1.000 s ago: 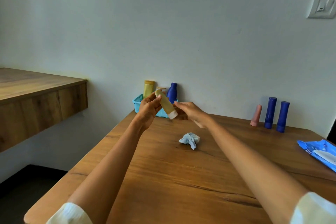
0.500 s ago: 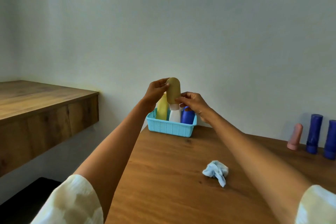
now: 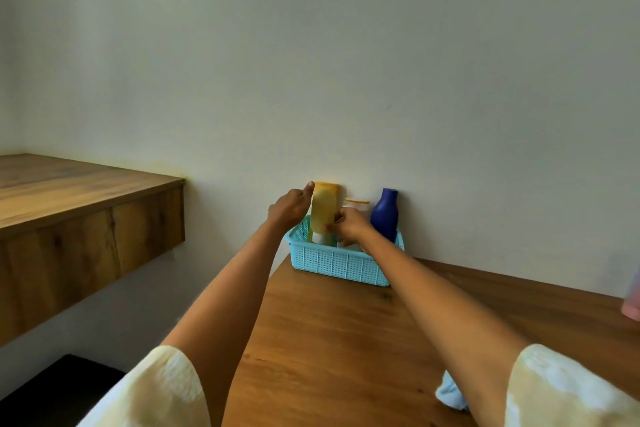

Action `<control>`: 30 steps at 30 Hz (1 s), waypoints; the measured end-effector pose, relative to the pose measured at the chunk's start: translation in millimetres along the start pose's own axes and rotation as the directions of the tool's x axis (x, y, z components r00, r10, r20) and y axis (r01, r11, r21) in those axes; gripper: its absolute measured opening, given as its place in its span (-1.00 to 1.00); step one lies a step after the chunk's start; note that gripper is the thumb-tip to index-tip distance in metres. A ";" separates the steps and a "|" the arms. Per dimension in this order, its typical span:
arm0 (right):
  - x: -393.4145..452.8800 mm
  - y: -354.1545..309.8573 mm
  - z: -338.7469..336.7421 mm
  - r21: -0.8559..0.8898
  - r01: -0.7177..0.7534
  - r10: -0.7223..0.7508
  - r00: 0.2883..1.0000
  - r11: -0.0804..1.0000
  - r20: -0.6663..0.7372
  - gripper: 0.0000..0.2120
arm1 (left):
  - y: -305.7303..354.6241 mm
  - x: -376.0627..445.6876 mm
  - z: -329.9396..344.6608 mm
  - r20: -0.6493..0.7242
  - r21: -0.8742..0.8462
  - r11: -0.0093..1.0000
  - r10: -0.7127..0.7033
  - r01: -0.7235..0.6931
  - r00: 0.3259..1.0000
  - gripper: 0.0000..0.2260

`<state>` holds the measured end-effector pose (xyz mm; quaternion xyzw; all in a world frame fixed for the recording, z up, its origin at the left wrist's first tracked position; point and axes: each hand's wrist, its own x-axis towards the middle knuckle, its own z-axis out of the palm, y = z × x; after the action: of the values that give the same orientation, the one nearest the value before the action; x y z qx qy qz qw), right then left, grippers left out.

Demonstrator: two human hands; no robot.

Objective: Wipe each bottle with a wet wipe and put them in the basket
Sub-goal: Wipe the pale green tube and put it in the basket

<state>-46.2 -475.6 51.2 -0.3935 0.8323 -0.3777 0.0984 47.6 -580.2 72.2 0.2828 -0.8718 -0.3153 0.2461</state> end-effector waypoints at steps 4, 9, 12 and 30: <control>11.5 2.0 7.4 -0.148 -0.006 0.014 0.999 0.989 0.053 -0.68 | -13.0 9.1 4.6 0.002 0.108 0.993 -0.037 0.037 0.999 -0.38; 13.1 6.1 8.4 -0.244 -0.011 0.025 0.998 0.970 0.056 -0.70 | -22.4 7.0 11.5 0.044 0.039 0.997 -0.071 0.069 0.997 -0.40; 11.9 5.8 7.4 -0.270 -0.030 0.043 0.998 0.962 0.041 -0.74 | -21.6 4.5 15.3 0.059 0.018 0.997 -0.074 0.073 0.996 -0.38; -79.8 21.4 -41.0 -0.053 0.061 -0.081 0.780 0.997 -0.620 -0.79 | 52.8 -66.4 32.3 -0.476 -0.095 0.915 0.304 -0.392 0.825 -0.82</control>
<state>-24.0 -386.2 53.9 -0.2798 0.8085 -0.4770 -0.2013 57.8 -490.1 70.0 0.1591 -0.7936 -0.2716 0.5207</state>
